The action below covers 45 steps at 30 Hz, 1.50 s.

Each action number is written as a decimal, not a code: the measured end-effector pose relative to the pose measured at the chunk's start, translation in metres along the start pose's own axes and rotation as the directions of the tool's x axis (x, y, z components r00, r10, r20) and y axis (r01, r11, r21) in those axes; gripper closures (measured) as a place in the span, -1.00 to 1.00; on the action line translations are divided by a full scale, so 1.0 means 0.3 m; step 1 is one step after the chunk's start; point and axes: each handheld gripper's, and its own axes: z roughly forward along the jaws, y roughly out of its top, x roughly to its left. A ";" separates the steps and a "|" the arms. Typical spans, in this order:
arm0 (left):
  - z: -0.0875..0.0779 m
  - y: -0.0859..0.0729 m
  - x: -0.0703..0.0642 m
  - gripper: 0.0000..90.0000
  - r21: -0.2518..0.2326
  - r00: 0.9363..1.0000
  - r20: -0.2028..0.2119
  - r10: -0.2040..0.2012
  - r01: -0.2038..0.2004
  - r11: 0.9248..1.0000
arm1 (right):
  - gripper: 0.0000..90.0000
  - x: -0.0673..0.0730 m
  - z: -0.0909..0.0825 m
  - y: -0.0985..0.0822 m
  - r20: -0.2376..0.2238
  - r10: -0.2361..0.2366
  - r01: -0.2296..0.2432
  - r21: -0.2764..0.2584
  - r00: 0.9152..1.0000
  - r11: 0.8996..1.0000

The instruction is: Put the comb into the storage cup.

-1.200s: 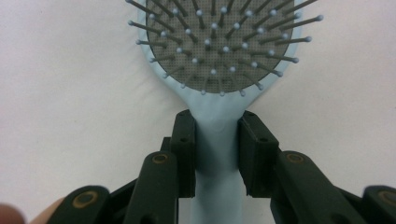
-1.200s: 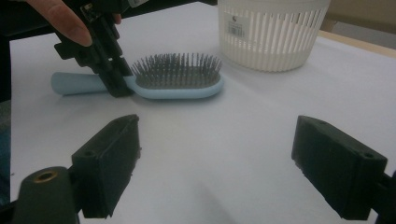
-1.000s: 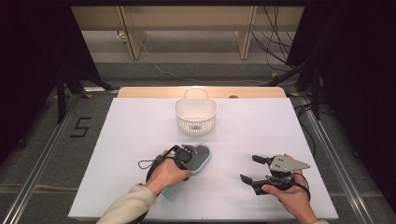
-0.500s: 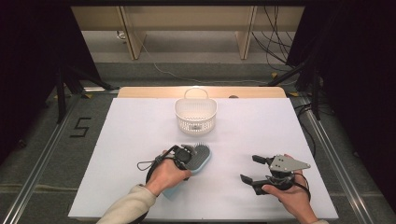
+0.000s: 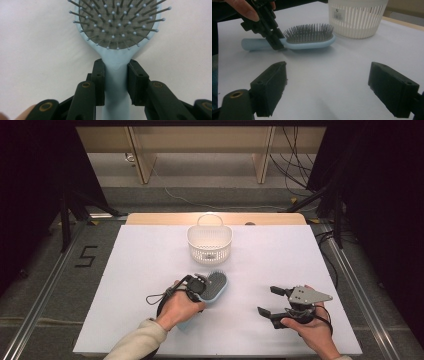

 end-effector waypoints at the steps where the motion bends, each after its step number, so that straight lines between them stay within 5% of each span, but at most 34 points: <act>1: 0.000 0.000 0.000 0.55 0.000 1.000 0.000 0.000 0.000 1.000 | -0.64 0.000 0.000 0.000 0.000 0.000 0.000 0.000 1.000 1.000; 15: -0.028 0.002 -0.003 0.55 -0.105 1.000 -0.002 0.003 -0.003 0.994 | -0.64 0.000 -0.001 0.000 0.006 0.000 0.000 0.000 1.000 1.000; 45: -0.050 -0.001 -0.006 0.55 -0.216 1.000 -0.009 0.022 -0.024 0.976 | -0.64 0.001 -0.002 0.000 0.004 -0.002 0.002 -0.002 1.000 1.000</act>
